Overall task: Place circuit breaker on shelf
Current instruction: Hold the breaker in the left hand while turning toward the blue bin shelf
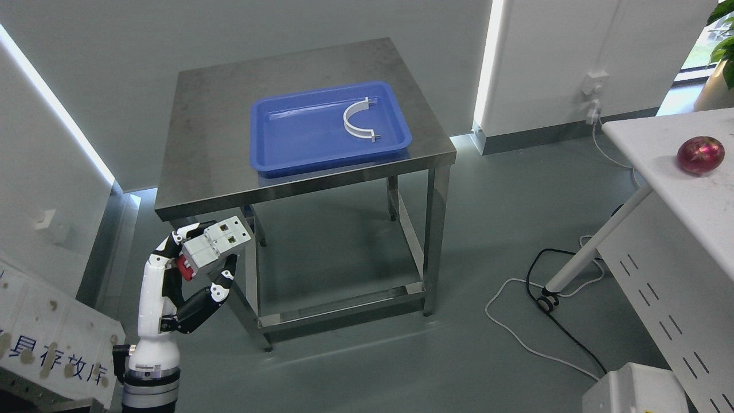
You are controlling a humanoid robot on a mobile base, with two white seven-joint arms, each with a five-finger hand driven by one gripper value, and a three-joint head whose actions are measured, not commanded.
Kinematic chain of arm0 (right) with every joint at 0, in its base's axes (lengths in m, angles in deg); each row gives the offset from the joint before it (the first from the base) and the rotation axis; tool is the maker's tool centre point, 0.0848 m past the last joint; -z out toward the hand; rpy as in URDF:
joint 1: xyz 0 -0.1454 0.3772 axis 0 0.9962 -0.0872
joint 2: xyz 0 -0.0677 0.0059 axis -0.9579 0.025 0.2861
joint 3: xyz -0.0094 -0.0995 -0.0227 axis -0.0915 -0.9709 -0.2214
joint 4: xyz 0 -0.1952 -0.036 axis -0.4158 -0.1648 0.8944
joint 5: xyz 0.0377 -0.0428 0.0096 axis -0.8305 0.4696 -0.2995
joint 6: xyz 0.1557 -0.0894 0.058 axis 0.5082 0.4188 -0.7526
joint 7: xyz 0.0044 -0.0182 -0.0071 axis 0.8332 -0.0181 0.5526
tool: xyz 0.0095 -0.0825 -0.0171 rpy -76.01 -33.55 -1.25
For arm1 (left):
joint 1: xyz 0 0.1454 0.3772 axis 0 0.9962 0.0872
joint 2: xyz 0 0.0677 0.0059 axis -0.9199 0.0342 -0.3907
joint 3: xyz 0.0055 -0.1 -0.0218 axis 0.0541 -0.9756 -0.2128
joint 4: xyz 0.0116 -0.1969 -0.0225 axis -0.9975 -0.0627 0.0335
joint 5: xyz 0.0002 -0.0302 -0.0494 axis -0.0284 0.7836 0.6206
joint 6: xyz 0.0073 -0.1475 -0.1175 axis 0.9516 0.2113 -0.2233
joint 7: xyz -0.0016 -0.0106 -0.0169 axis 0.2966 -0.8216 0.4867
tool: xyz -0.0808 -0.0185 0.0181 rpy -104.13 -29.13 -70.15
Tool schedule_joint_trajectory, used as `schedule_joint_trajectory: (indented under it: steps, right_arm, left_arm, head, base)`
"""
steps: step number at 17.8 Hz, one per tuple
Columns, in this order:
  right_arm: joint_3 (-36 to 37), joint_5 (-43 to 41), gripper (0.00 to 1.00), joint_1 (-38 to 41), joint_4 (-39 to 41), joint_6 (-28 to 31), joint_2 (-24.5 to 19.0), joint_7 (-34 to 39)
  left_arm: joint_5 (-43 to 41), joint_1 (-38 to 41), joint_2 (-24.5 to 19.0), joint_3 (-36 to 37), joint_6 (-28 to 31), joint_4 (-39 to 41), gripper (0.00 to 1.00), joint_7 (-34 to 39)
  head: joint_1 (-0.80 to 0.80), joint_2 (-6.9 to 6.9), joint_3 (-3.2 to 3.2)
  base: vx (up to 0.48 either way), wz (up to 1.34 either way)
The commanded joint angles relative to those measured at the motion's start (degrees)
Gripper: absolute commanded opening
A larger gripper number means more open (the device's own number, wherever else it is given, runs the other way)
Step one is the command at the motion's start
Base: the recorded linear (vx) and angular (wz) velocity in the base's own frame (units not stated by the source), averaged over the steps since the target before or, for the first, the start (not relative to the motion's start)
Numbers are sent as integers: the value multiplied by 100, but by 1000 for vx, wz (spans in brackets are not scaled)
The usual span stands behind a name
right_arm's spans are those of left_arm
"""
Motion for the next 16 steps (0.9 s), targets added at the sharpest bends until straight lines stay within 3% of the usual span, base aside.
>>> schedule_joint_trajectory:
  steps: [1, 11, 16]
  right_arm:
    - [0, -4, 100, 88, -1, -122, 100, 3]
    - [0, 5, 100, 88, 8, -122, 100, 3]
    - [0, -4, 100, 88, -1, -122, 100, 3]
  left_arm:
    - [39, 32, -53, -389, 52, 138, 12, -1]
    - [48, -188, -53, -380, 70, 138, 12, -9]
    - [48, -117, -53, -116, -80, 138, 13, -396]
  head:
    - [0, 0, 0]
    - [0, 0, 0]
    - [0, 0, 0]
  base:
    - [-314, 247]
    - [-361, 296]
    - [-345, 106]
